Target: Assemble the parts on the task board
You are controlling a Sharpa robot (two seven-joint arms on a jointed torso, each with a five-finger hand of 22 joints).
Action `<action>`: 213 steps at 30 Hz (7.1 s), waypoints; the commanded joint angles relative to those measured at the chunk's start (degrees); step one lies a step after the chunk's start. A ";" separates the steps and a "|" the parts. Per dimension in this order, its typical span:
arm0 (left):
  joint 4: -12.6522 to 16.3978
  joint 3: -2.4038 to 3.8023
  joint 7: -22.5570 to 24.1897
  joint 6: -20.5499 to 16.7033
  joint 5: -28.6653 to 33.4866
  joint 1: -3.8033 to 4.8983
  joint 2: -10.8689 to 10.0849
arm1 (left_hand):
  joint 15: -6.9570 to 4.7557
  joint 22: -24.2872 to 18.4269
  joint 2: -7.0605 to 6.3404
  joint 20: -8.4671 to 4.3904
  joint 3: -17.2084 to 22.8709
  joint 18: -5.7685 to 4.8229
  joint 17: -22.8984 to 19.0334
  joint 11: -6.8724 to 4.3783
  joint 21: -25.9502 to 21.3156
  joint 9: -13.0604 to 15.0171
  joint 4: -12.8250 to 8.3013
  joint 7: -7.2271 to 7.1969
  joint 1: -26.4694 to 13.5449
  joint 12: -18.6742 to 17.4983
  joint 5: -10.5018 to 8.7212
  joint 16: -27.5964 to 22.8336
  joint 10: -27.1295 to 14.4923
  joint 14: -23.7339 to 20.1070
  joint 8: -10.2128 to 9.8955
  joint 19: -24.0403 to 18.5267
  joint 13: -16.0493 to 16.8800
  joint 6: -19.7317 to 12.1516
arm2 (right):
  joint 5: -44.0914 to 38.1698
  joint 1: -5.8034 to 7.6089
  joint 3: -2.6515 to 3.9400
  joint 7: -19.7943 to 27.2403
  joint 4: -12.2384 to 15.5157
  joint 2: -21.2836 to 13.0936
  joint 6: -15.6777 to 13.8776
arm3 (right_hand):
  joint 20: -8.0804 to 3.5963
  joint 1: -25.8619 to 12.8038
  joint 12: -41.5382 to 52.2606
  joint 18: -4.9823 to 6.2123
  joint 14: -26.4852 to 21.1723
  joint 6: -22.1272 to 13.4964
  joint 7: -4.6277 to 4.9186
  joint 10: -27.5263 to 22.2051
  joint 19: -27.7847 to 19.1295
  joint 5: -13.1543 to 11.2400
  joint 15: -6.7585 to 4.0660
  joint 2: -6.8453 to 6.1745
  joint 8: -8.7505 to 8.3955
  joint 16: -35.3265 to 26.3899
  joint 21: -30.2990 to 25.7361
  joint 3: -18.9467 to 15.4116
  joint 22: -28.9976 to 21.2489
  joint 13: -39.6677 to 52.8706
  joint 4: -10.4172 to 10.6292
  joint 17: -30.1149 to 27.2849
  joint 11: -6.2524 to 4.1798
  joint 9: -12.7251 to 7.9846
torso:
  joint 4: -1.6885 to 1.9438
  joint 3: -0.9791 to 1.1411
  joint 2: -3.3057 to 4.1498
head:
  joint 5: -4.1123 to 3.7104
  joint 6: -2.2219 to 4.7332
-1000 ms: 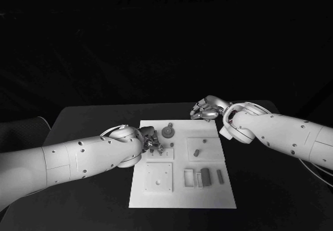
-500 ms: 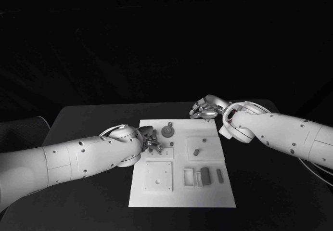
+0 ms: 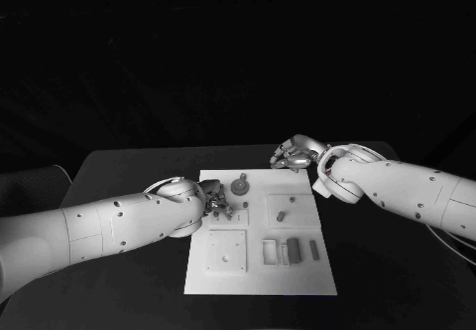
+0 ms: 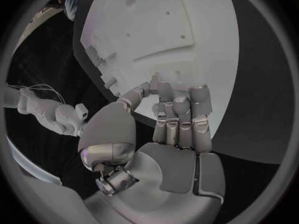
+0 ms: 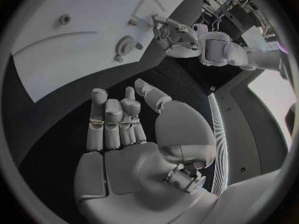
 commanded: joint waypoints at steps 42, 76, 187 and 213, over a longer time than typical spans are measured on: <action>-0.34 0.03 0.21 1.91 -0.64 0.00 0.62 | -1.42 1.19 0.42 -0.65 -5.22 2.78 -0.82 -0.66 1.69 11.25 -2.11 0.21 -2.53 1.44 2.40 1.77 0.11 -0.14 1.14 0.00 0.73 2.98 | 0.06 0.00 0.03 0.73 0.34 0.07 0.96 | 0.05 -0.13 -0.26 0.85 -0.10 -0.17 0.54 -0.46 -0.07 0.41 -0.25 -0.26 -0.54 -0.16 -0.29 0.12 0.60 0.03 0.01 -0.07 0.06 0.14 | 0.00 0.02 -0.02 | -0.20 -0.30; -1.36 0.05 -0.30 -0.66 -3.37 -0.62 1.37 | -2.05 1.27 2.51 -0.90 -1.76 2.78 -1.54 -1.35 3.69 12.05 -5.74 -0.49 3.04 2.92 7.26 3.90 1.52 0.92 2.67 1.43 1.18 4.42 | 0.09 0.00 0.03 0.81 0.75 0.14 0.99 | 0.07 -0.25 -0.26 0.85 -0.12 -0.22 0.57 -0.47 -0.07 0.44 -0.22 -0.23 -0.63 -0.15 -0.30 0.10 0.60 0.05 0.06 -0.07 0.09 0.20 | 0.02 0.02 -0.03 | -0.16 -0.40; -2.31 0.05 -0.19 0.73 -4.84 -0.97 2.12 | -2.71 1.01 -3.60 -1.00 -7.67 3.76 -3.15 -1.95 5.53 12.46 -2.31 -1.07 -3.78 4.96 3.63 6.25 1.23 0.60 6.74 1.10 0.93 2.93 | 0.31 -0.01 0.03 0.92 0.97 0.29 1.51 | 0.10 -0.39 -0.29 0.85 -0.25 -0.60 0.72 -0.61 -0.13 0.48 -0.12 -0.45 -1.05 -0.14 -0.35 0.06 0.59 0.09 0.01 -0.10 0.23 0.39 | 0.01 0.04 -0.03 | -0.24 -0.92; -2.34 0.06 -0.33 1.77 -4.59 -0.98 2.08 | -2.65 1.02 -4.18 -0.95 -9.64 3.81 -3.26 -1.87 5.36 12.27 -2.62 -0.99 -5.60 5.05 3.06 6.44 0.90 0.20 6.84 0.73 0.83 2.61 | 0.31 -0.01 0.03 0.84 0.92 0.32 1.46 | 0.12 -0.56 -0.28 0.85 -0.24 -0.71 0.77 -0.62 -0.09 0.45 -0.09 -0.47 -1.17 -0.12 -0.33 -0.02 0.59 0.10 0.09 -0.11 0.27 0.43 | 0.03 0.00 -0.03 | -0.29 -1.16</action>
